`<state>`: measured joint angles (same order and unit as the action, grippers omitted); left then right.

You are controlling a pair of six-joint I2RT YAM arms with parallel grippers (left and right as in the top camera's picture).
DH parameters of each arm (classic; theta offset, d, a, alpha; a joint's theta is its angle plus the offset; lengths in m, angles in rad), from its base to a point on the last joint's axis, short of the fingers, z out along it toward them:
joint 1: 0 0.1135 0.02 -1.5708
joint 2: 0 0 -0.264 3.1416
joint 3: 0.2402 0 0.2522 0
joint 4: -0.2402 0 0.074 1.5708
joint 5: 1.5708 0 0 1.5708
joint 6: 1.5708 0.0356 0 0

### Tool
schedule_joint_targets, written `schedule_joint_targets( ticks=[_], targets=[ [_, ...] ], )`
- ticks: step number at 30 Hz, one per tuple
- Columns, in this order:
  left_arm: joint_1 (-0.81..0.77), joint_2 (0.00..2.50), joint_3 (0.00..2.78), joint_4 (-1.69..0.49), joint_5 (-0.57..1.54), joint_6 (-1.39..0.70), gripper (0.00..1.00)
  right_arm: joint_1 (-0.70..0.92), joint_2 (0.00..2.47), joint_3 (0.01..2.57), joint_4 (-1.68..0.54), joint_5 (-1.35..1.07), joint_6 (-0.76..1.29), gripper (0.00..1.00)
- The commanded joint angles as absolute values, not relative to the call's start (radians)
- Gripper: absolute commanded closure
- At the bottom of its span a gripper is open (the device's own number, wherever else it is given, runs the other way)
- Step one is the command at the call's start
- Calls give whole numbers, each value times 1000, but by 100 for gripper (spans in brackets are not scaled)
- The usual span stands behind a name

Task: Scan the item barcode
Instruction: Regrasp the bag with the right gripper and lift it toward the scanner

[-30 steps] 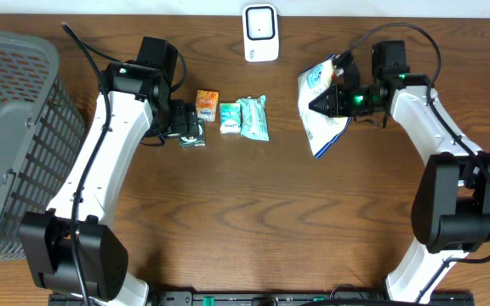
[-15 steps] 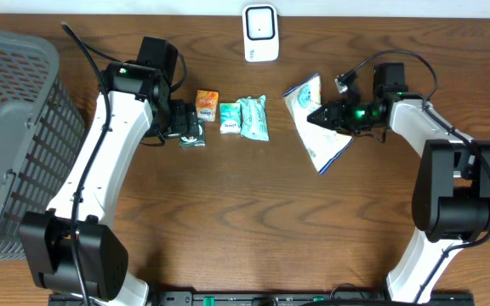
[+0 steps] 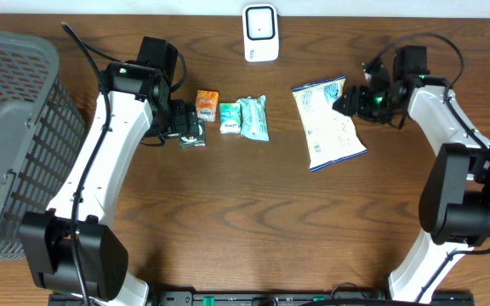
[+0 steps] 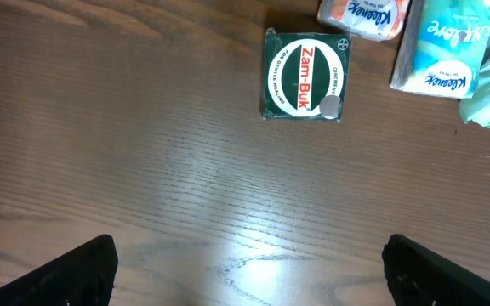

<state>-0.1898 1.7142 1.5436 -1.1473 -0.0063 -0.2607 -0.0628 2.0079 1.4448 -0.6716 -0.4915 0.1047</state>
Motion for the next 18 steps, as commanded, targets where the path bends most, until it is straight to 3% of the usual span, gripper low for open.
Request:
schedule_joint_targets(
  ticks=[1,5,14,15,18],
  targets=[
    [-184,1711,1557,-1151,-16,-255,2,-60,1976,1461,-701,-466,9,30],
    [-184,1711,1557,-1151,-16,-255,2,-60,1979,1427,-669,-444,6,21],
    [-184,1711,1557,-1151,-16,-255,2,-22,1982,1258,-503,-582,6,18],
    [-184,1711,1557,-1151,-16,-255,3,-13,1982,1239,-484,-591,7,23],
    [-184,1711,1557,-1151,-16,-255,2,10,1982,1195,-440,-590,7,61]
  ],
)
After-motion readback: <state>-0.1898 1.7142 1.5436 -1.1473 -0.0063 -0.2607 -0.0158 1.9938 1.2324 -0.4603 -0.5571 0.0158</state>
